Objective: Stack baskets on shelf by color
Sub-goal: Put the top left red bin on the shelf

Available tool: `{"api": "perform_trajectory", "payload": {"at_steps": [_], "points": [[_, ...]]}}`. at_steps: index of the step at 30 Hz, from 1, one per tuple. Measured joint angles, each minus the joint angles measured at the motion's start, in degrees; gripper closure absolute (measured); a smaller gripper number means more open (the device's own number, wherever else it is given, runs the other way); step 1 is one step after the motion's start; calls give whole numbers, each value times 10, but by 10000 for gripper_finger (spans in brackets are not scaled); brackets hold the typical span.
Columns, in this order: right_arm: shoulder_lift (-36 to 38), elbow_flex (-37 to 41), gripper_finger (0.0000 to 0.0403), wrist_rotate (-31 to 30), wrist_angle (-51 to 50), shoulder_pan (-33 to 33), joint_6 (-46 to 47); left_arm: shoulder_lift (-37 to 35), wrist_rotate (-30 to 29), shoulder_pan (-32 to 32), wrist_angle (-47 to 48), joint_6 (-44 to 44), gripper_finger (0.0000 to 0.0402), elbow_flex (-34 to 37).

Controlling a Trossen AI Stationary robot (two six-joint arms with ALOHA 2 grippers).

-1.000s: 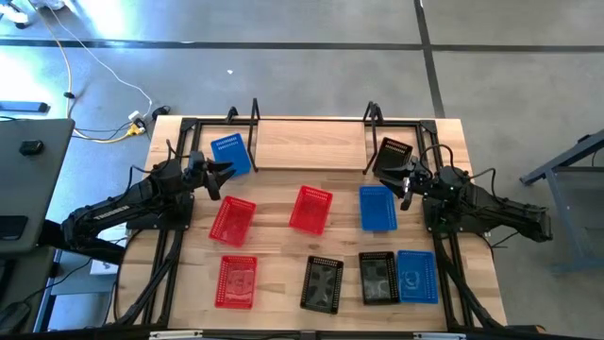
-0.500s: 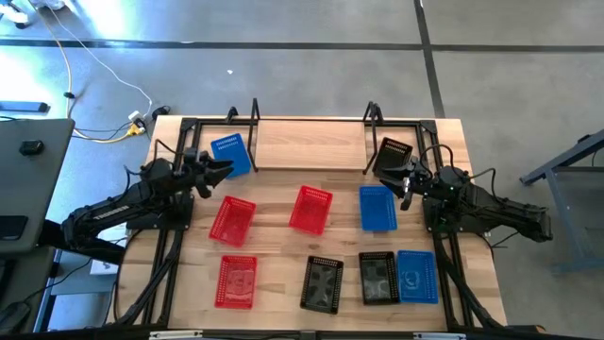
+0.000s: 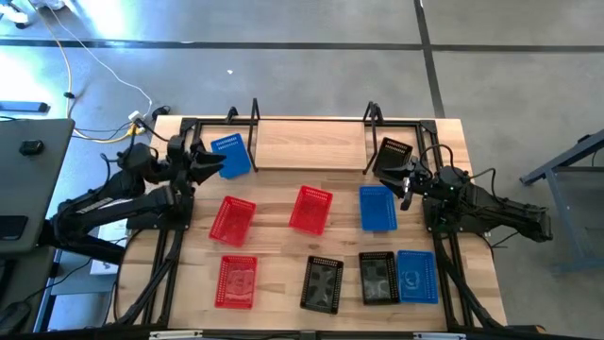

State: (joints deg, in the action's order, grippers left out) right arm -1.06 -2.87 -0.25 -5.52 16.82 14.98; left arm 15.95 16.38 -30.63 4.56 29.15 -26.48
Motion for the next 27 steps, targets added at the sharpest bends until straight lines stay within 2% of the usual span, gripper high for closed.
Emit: {"api": "perform_trajectory", "payload": {"at_steps": [5,10,12,22,27], "points": [[0,0,231,0,0,0,0,77,29,0,101,-19,232,-95],[0,0,231,0,0,0,0,143,88,0,251,-75,232,-182],[0,0,231,0,0,0,0,164,94,3,301,-94,232,-206],[0,0,231,0,0,0,0,234,81,91,386,-144,232,-222],[0,0,231,0,0,0,0,270,37,157,424,-144,232,-222]]}}
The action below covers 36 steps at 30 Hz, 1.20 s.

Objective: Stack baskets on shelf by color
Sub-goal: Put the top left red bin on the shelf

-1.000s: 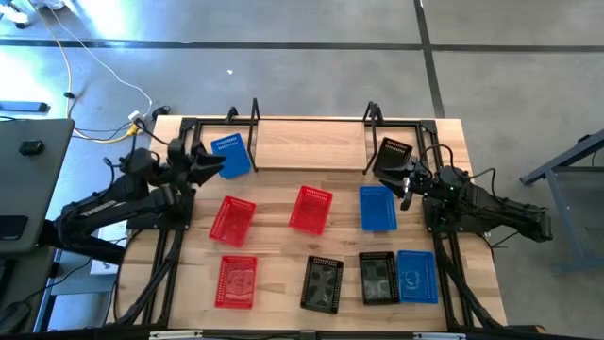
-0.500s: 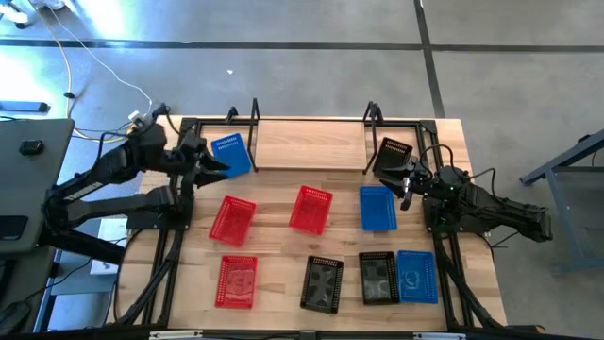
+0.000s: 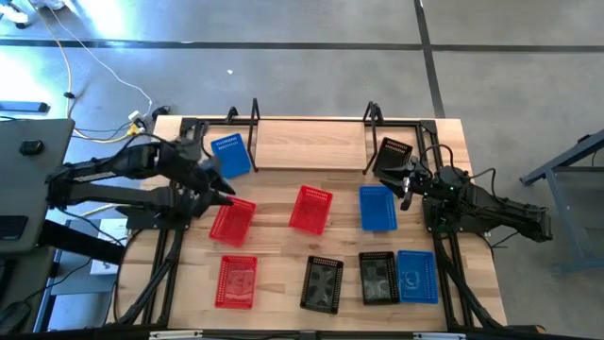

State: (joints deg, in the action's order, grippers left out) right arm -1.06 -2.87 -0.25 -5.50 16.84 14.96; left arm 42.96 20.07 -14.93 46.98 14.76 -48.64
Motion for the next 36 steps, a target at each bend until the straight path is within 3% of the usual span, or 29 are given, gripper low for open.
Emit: {"api": "perform_trajectory", "payload": {"at_steps": [14,26,36], "points": [[0,0,231,0,0,0,0,97,-104,165,52,15,232,0],[0,0,231,0,0,0,0,198,-101,258,84,16,232,0],[0,0,231,0,0,0,0,283,-117,288,92,26,232,0]]}}
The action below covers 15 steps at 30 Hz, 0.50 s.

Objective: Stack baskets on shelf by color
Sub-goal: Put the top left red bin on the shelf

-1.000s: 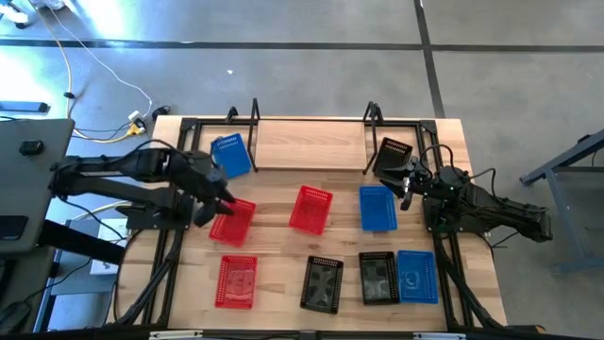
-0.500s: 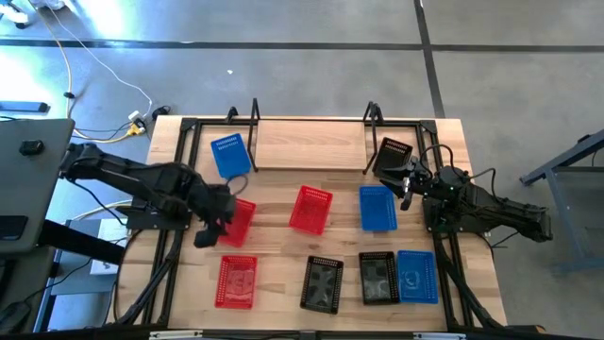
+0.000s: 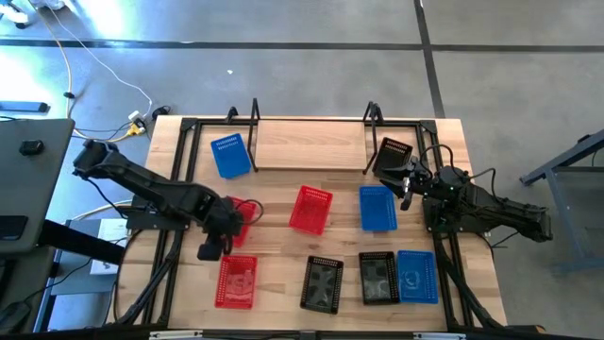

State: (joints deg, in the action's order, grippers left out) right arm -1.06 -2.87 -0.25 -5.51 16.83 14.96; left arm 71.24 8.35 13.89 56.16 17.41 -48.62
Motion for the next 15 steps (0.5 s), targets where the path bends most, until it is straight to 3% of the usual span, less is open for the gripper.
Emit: {"api": "perform_trajectory", "payload": {"at_steps": [10,15], "points": [[0,0,231,0,0,0,0,51,-4,21,0,0,232,0],[0,0,231,0,0,0,0,82,-44,28,1,14,232,0]]}}
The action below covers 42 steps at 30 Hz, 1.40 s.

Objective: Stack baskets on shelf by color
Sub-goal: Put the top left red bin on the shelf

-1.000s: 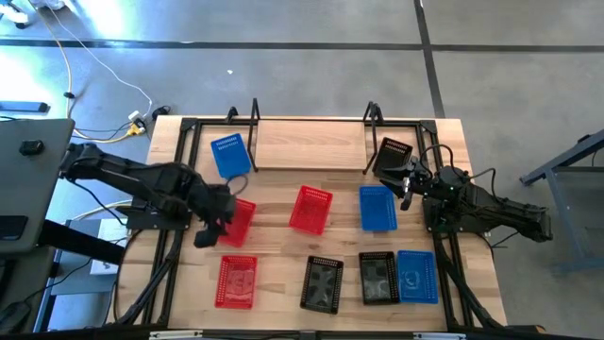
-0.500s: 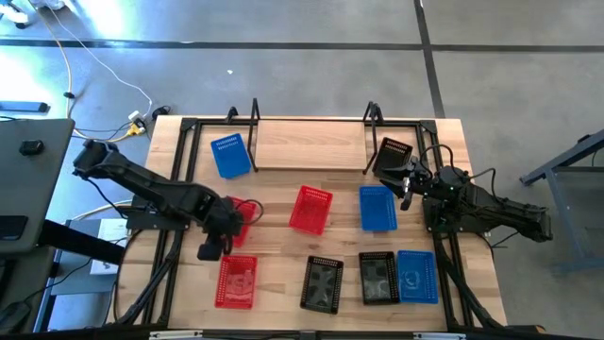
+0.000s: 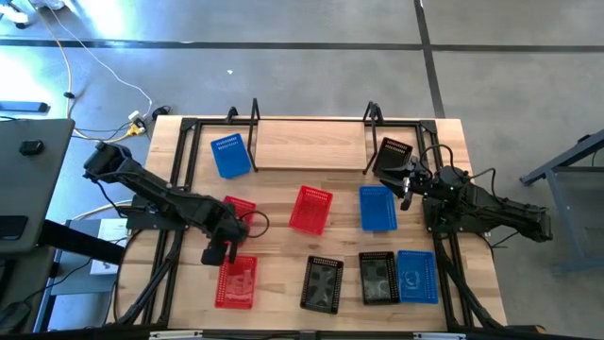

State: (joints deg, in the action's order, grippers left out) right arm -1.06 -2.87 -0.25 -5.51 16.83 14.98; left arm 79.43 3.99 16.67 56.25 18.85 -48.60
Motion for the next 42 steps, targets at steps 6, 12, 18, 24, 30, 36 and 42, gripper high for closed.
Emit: {"api": "perform_trajectory", "payload": {"at_steps": [6,12,18,24,30,36,42], "points": [[0,0,231,0,0,0,0,34,-21,0,1,11,242,0],[0,0,231,0,0,0,0,60,-17,0,1,11,281,0],[0,0,231,0,0,0,0,62,10,0,-1,11,346,0],[0,0,231,0,0,0,0,40,18,0,-2,11,392,-5],[0,0,231,0,0,0,0,5,15,-4,-4,5,396,-27],[0,0,231,0,0,0,0,-31,10,-33,-4,0,397,-74],[0,0,231,0,0,0,0,-48,-19,-78,-3,-23,399,-140]]}}
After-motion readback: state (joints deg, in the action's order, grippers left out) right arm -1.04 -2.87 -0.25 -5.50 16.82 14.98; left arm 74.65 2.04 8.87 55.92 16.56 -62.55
